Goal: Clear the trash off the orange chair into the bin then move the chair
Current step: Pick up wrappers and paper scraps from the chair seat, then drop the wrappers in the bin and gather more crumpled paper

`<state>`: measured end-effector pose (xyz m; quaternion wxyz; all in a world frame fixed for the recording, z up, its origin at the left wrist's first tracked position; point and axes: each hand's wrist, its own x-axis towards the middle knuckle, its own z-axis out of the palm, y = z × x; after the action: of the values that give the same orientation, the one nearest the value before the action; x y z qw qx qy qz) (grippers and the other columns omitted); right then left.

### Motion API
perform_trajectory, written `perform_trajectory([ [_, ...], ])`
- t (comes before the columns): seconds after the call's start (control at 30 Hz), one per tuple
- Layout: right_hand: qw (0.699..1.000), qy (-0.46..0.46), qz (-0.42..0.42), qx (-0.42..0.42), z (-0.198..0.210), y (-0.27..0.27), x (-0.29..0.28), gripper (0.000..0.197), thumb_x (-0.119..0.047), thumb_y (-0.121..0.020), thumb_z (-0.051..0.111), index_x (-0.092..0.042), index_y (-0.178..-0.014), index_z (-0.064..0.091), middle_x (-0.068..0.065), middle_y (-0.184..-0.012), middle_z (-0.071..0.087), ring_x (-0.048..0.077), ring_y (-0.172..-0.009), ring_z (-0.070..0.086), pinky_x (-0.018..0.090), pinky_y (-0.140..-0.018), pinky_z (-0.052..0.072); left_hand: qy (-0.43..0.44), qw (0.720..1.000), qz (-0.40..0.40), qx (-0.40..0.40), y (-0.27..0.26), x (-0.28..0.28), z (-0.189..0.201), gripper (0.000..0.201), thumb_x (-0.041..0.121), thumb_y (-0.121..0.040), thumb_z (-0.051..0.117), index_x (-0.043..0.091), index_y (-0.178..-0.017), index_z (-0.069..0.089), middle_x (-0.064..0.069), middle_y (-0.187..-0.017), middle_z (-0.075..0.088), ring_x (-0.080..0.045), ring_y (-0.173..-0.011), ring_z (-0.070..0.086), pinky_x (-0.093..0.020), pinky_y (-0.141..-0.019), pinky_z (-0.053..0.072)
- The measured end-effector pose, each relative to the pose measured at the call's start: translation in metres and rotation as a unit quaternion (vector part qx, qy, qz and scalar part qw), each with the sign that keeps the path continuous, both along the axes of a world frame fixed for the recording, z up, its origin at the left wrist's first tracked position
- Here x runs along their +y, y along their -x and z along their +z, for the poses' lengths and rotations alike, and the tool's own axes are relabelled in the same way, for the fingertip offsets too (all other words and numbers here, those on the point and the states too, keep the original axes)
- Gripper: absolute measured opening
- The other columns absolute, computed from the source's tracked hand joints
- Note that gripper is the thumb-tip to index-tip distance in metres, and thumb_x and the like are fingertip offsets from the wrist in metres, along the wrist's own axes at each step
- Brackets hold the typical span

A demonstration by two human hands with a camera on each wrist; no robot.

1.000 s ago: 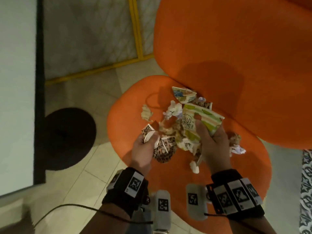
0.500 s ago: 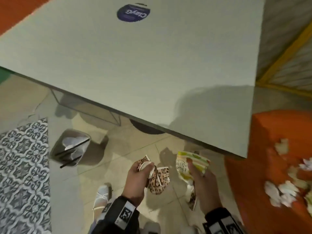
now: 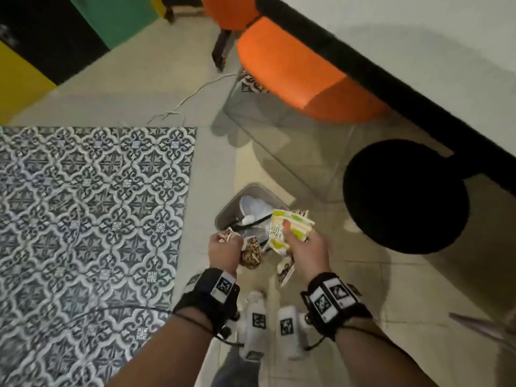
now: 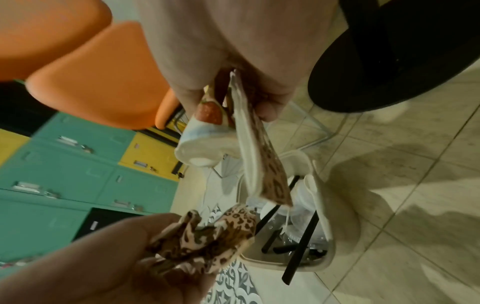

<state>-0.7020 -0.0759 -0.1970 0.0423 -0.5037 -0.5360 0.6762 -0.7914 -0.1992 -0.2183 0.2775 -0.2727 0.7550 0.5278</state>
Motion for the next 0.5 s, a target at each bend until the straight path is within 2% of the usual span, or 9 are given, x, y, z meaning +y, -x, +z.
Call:
perform_trajectory([
  [0.07,0.999,-0.025,0.019,-0.025,-0.030,0.036,-0.005,0.026,-0.026,-0.086,0.067,-0.009,-0.106,0.068,0.003,-0.101,0.071,0.014,-0.086,0.067,0.013,-0.060,0.053,0.031,0.999,-0.019,0.030,0.030,0.000,-0.017,0.033,0.009,-0.075,0.060,0.000,-0.106,0.054,-0.020,-0.099,0.064,-0.032,-0.091,0.062,-0.043,-0.086,0.052],
  [0.17,0.996,-0.061,0.035,-0.062,-0.078,0.072,-0.005,0.032,-0.035,-0.079,0.071,-0.013,-0.102,0.068,0.004,-0.103,0.071,0.021,-0.096,0.068,0.039,-0.085,0.057,0.049,0.994,-0.033,0.087,0.070,0.001,-0.044,0.024,0.004,-0.076,0.059,0.009,-0.098,0.051,-0.016,-0.097,0.063,-0.030,-0.090,0.061,-0.040,-0.087,0.049],
  [0.23,0.991,-0.092,0.052,-0.077,-0.108,0.084,-0.002,0.026,-0.033,-0.077,0.072,-0.016,-0.096,0.066,0.006,-0.102,0.071,0.023,-0.095,0.067,0.046,-0.088,0.055,0.082,0.986,-0.056,0.137,0.090,0.004,-0.057,0.023,0.004,-0.080,0.058,0.015,-0.096,0.046,-0.010,-0.093,0.058,-0.027,-0.086,0.057,-0.035,-0.082,0.046],
  [0.3,0.986,-0.121,0.074,-0.092,-0.124,0.093,0.002,0.019,-0.029,-0.077,0.072,-0.020,-0.092,0.065,0.008,-0.100,0.071,0.025,-0.094,0.067,0.047,-0.087,0.054,0.089,0.972,-0.103,0.190,0.103,0.007,-0.069,0.023,0.006,-0.083,0.059,0.014,-0.100,0.046,-0.008,-0.094,0.056,-0.022,-0.085,0.054,-0.028,-0.078,0.042],
  [0.37,0.974,-0.131,0.138,-0.125,-0.140,0.096,0.004,0.028,-0.031,-0.075,0.073,-0.015,-0.097,0.066,0.011,-0.102,0.068,0.027,-0.094,0.066,0.047,-0.087,0.053,0.063,0.958,-0.190,0.206,0.108,0.010,-0.088,0.029,0.009,-0.083,0.061,0.010,-0.110,0.050,-0.007,-0.102,0.056,-0.019,-0.092,0.054,-0.028,-0.083,0.044],
  [0.4,0.964,-0.125,0.188,-0.142,-0.146,0.097,0.004,0.038,-0.032,-0.074,0.074,-0.014,-0.106,0.066,0.012,-0.106,0.066,0.026,-0.096,0.064,0.045,-0.090,0.052,0.073,0.941,-0.268,0.194,0.107,0.010,-0.099,0.034,0.013,-0.082,0.061,0.009,-0.114,0.050,-0.007,-0.108,0.056,-0.019,-0.098,0.054,-0.031,-0.088,0.045],
  [0.43,0.954,-0.109,0.232,-0.154,-0.152,0.098,0.003,0.048,-0.033,-0.072,0.075,-0.016,-0.115,0.064,0.012,-0.113,0.064,0.026,-0.100,0.063,0.043,-0.093,0.050,0.109,0.907,-0.368,0.172,0.104,0.010,-0.108,0.040,0.019,-0.081,0.060,0.011,-0.118,0.049,-0.007,-0.113,0.055,-0.020,-0.105,0.054,-0.035,-0.094,0.044],
  [0.5,0.934,-0.087,0.298,-0.176,-0.154,0.099,0.000,0.066,-0.034,-0.070,0.075,-0.022,-0.130,0.054,0.010,-0.127,0.057,0.026,-0.111,0.058,0.040,-0.100,0.047,0.188,0.807,-0.552,0.088,0.096,0.009,-0.116,0.058,0.027,-0.080,0.060,0.015,-0.133,0.041,-0.012,-0.128,0.048,-0.030,-0.121,0.048,-0.042,-0.102,0.041],
])
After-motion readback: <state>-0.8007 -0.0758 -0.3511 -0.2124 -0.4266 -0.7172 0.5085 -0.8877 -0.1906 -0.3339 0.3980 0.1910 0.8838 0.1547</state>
